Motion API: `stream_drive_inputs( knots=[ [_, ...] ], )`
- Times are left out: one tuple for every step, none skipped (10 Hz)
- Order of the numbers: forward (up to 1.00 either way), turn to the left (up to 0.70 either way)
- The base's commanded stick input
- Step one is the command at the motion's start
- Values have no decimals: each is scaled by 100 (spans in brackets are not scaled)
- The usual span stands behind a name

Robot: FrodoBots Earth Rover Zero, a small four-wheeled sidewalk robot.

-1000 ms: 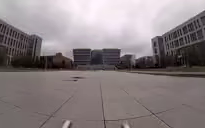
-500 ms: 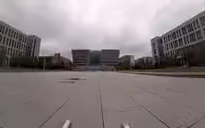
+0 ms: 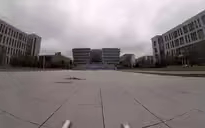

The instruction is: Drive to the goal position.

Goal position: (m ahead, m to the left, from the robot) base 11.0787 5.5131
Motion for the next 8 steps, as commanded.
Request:
stream_drive_inputs(
  knots=[
    [100,0],
    [100,0],
    [100,0],
    [100,4],
    [100,24],
    [100,22],
    [100,0],
    [100,0]
  ],
)
